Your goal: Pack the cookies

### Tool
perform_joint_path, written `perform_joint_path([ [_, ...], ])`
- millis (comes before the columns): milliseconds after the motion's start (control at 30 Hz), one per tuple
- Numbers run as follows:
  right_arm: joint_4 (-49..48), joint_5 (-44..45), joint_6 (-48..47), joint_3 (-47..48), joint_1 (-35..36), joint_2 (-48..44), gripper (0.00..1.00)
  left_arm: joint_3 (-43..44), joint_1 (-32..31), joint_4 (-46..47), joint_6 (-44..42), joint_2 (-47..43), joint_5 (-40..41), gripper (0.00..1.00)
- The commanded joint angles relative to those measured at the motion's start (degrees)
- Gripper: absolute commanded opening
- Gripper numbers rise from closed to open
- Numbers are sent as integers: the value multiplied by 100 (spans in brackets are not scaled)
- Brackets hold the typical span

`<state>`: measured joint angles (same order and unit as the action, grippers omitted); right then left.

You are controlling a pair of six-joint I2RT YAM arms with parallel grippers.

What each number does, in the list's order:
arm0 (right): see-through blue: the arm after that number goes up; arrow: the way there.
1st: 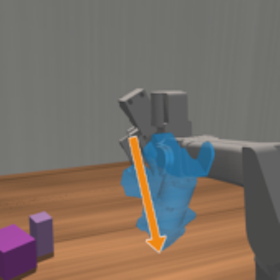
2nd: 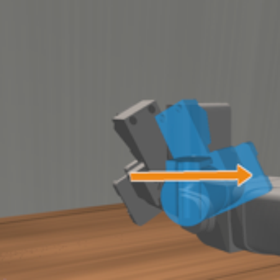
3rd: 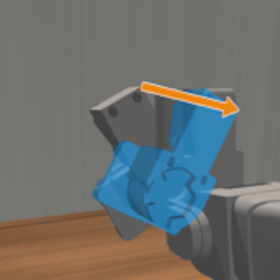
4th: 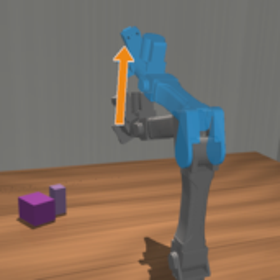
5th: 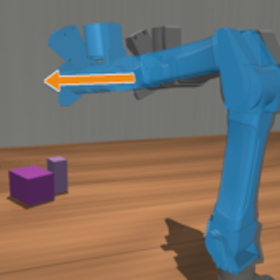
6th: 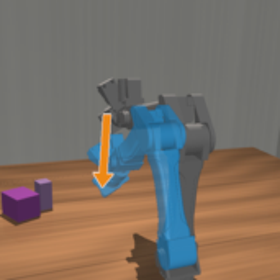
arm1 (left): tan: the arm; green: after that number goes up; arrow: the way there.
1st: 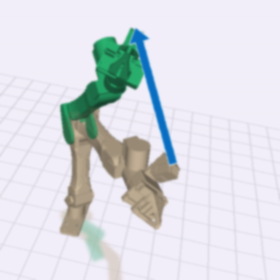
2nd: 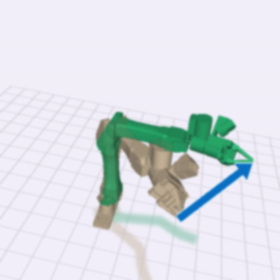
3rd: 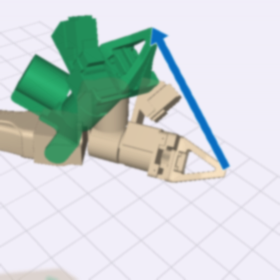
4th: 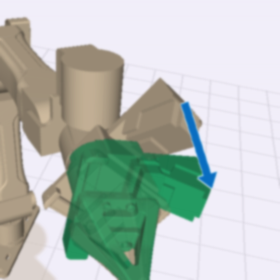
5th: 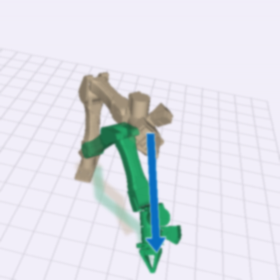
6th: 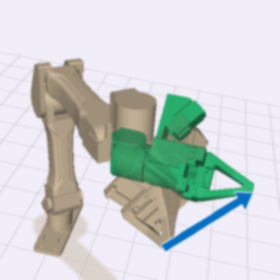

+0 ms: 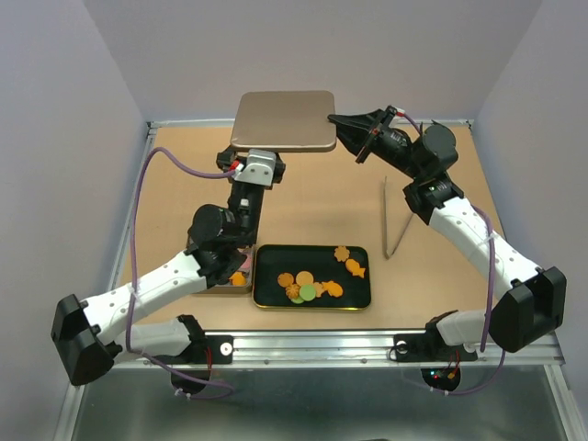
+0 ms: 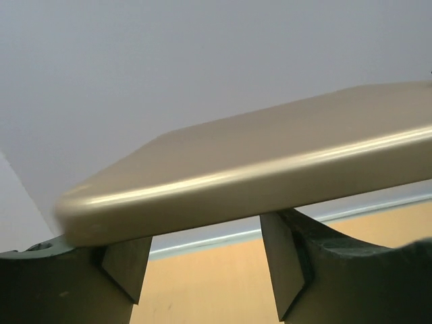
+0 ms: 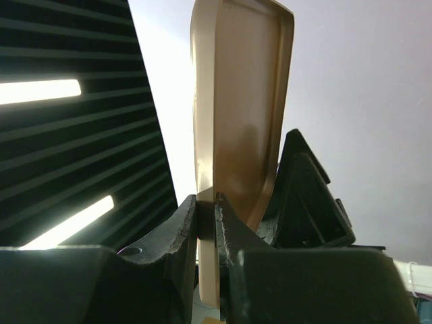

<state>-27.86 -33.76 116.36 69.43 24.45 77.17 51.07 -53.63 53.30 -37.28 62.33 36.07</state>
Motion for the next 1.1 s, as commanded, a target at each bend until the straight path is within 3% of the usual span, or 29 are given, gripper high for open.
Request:
perform_joint_path([
  [0, -466, -87, 1100, -79, 43, -123, 1, -167, 1, -442, 247, -659, 5, 73],
  [300, -677, -52, 863, 36, 43, 185, 0, -352, 1, -2383, 1055, -2003, -83, 78],
  [767, -642, 150, -402, -729, 165, 132, 0, 754, 1, -6145, 3259, -3420, 303, 78],
  [933, -607, 615, -1071, -1238, 964, 176, 0, 1256, 1, -7753, 4314, -3236, 874, 80],
  [1067, -1440, 1143, -1422, -1800, 1553, 508, 0, 1493, 1, -8580, 5062, -3192, 727, 88],
])
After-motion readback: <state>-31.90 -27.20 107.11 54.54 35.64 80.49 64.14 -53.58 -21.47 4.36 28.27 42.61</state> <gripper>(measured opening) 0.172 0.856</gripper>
